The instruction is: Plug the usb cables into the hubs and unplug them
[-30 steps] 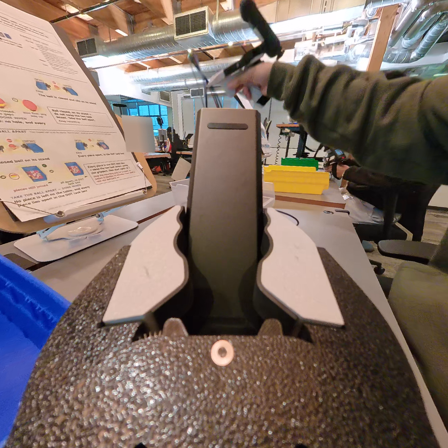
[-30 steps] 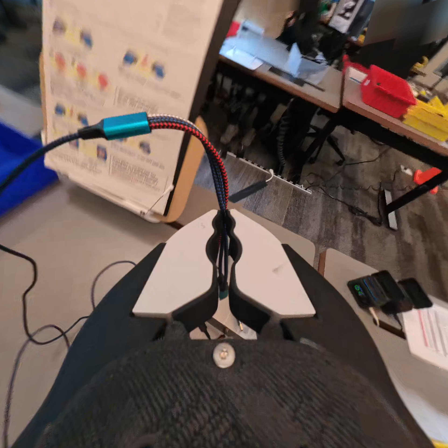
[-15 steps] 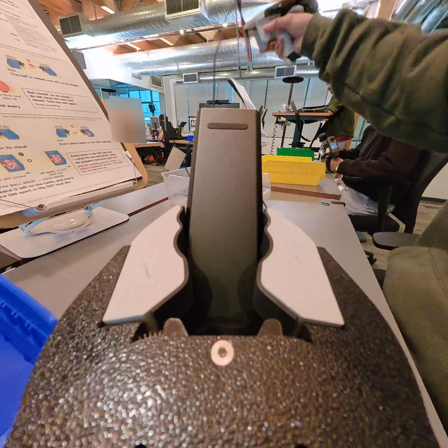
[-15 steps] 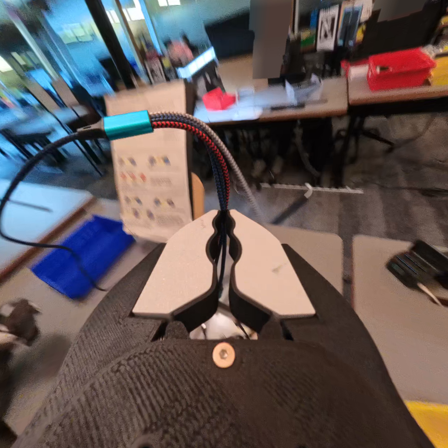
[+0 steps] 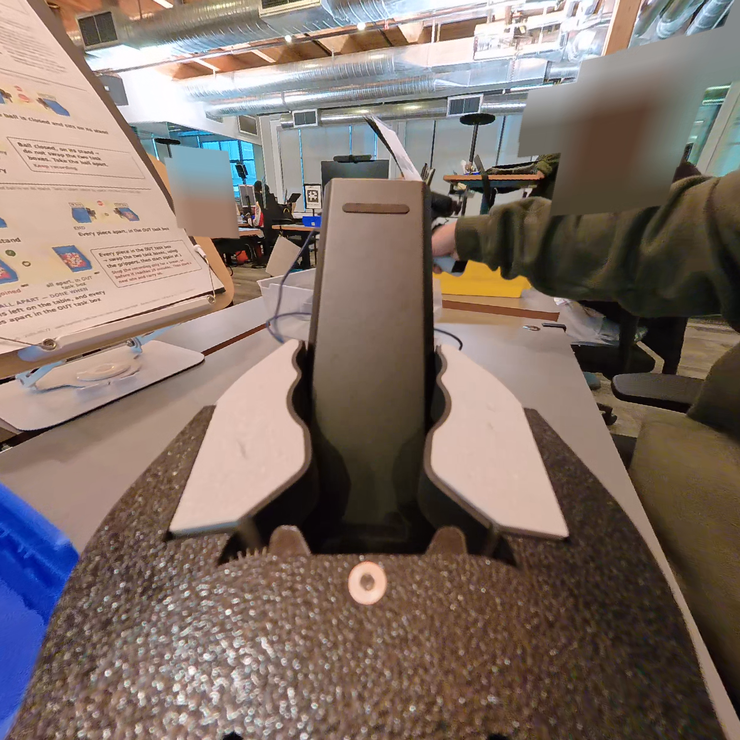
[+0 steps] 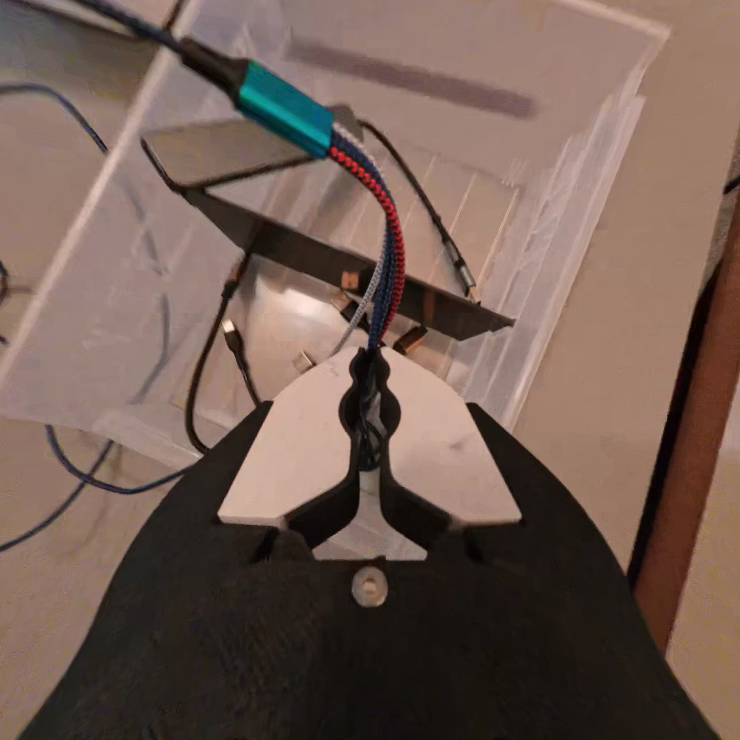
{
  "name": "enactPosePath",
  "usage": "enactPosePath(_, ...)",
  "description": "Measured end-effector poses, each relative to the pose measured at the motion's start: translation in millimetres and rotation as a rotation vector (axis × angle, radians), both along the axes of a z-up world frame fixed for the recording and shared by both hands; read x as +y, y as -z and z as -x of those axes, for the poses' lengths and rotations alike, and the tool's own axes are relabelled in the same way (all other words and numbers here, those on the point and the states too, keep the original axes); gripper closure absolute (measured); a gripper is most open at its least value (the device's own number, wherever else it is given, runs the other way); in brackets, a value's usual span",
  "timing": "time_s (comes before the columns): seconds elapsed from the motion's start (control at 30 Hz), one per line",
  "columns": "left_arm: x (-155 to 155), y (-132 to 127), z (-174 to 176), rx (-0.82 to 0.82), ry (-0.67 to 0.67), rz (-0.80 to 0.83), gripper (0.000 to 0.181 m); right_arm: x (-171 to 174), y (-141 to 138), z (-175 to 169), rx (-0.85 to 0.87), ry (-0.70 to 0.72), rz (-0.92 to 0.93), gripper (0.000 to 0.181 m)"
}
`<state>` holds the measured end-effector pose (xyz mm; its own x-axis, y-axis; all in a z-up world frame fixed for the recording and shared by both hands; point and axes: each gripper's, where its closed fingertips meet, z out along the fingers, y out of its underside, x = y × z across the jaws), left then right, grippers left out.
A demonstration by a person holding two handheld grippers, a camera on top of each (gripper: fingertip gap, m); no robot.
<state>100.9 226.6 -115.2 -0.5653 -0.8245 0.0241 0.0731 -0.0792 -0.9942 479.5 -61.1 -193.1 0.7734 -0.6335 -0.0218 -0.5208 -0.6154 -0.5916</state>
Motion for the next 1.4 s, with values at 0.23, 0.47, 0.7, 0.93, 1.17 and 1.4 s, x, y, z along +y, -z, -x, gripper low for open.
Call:
enactPosePath(0.23, -2.0, 3.7, -1.5, 0.011, 0.012, -0.002, 0.123, -0.2, 19.4, 18.8, -0.212, -0.355, 0.391, 0.153)
enactPosePath(0.47, -0.6, 0.1, 1.7, -0.003, 0.015, 0.005, 0.123, -13.8, -17.2, -19.2, -0.265, -0.123, 0.329, 0.128)
enactPosePath(0.7, 2.0, -1.4, 2.9, -0.009, 0.007, 0.004, 0.123, 106.1, -61.1, 103.2, -0.423, -0.865, 0.02, 0.114)
enactPosePath(0.93, 3.1, -0.4, 4.3, -0.005, 0.01, 0.005, 0.123, 147.3, -17.3, 246.3, -0.099, -1.271, 0.244, 0.093)
enactPosePath(1.17, 2.5, -1.8, 4.7, -0.015, 0.023, 0.016, 0.123, 188.5, 32.7, 212.2, -0.255, -1.076, 0.393, 0.089)
enactPosePath(1.4, 3.4, -3.7, 6.6, -0.025, 0.028, 0.02, 0.123, 202.9, 66.1, 189.3, -0.236, -1.192, 0.541, 0.095)
